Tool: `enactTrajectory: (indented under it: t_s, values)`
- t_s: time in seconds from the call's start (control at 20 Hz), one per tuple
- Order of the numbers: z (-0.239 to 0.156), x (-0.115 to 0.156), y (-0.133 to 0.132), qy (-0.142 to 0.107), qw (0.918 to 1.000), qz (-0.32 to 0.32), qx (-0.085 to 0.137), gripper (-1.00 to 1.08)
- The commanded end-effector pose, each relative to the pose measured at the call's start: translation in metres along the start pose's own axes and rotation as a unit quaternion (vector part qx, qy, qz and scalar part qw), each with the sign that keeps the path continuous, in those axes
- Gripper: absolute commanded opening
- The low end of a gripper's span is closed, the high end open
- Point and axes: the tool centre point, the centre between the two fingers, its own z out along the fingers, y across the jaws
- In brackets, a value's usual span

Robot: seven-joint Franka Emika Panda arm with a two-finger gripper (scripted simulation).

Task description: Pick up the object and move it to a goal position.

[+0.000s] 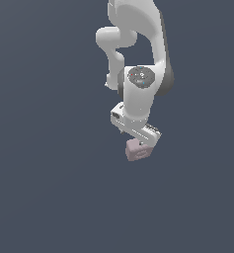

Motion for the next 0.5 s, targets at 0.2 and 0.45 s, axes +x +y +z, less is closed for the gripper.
enactTrajectory:
  t_s: [0.2, 0.45]
  values:
    - [0.001, -0.005, -0.009, 0.003, 0.997, 0.078, 0.001, 1.0]
    - [0.002, -0.009, -0.016, 0.004, 0.9906, 0.137, 0.002, 1.0]
